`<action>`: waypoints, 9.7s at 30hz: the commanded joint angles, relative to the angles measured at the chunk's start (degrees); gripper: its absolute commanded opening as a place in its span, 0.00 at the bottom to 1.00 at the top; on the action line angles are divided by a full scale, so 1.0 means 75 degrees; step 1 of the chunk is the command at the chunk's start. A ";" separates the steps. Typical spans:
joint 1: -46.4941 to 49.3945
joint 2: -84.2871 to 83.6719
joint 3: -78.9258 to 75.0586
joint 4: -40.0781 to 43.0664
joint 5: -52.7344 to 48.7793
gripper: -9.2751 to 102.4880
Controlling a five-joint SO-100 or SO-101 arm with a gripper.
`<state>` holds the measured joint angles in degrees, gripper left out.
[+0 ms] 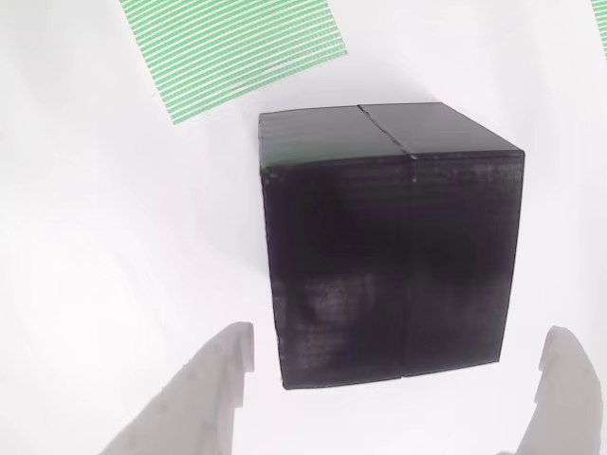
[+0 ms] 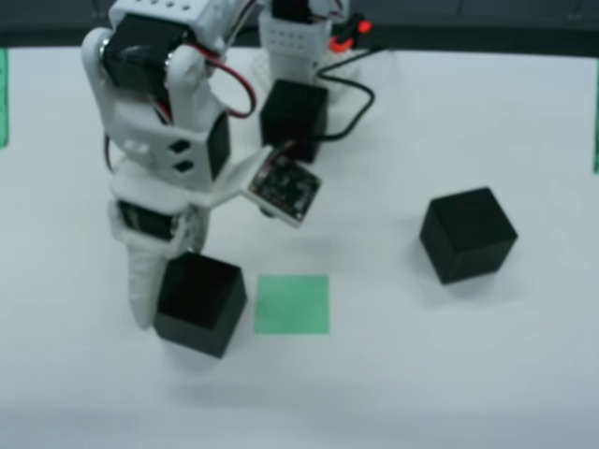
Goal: Stack 3 Blocks on the chosen place.
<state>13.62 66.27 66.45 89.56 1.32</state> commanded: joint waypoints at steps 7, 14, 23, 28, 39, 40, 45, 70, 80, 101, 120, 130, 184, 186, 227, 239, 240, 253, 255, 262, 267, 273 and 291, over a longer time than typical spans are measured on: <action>-0.0316 -0.0234 -0.0480 0.0070 -0.0141 0.41; -0.0352 -0.0563 -0.0715 0.0070 -0.0141 0.41; -0.0480 -0.0691 -0.0621 0.0070 -0.0141 0.34; -0.0574 -0.0457 -0.0188 0.0070 -0.0176 0.33; -0.0867 0.0973 0.1172 0.0070 -0.0199 0.33; -0.0902 0.1078 0.1277 0.0070 -0.0223 0.33; -0.1031 0.1488 0.1523 0.0070 -0.0340 0.33; -0.1781 0.1055 0.1277 0.0070 -0.0902 0.33; -0.1980 0.0855 0.1137 0.0070 -0.0527 0.33; -0.2074 0.0598 0.0973 0.0070 -0.0387 0.40; -0.2004 0.0961 0.1078 0.0070 -0.0469 0.45; -0.2004 0.2719 0.2074 0.0059 -0.0598 0.45; -0.4852 0.7160 0.6059 -0.0328 -0.3363 0.46; -0.4887 0.6926 0.5871 -0.0375 -0.3141 0.46; -0.6996 0.1605 0.1910 0.0070 0.1582 0.47; -0.7113 0.0996 0.1570 0.0070 0.1582 0.35; -0.7113 0.0973 0.1570 0.0070 0.1570 0.34; -0.6914 0.1664 0.1816 0.0070 0.1594 0.28; -0.6762 0.2168 0.1898 0.0070 0.1594 0.28; -0.6105 0.3949 0.2484 0.0082 0.1570 0.28; -0.5367 0.4898 0.2777 0.0082 0.1523 0.28; -0.4641 0.6012 0.3504 0.0082 0.1441 0.28; -0.3035 0.5590 0.3516 0.0082 0.0891 0.28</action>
<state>-11.07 108.46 95.98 90.26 8.35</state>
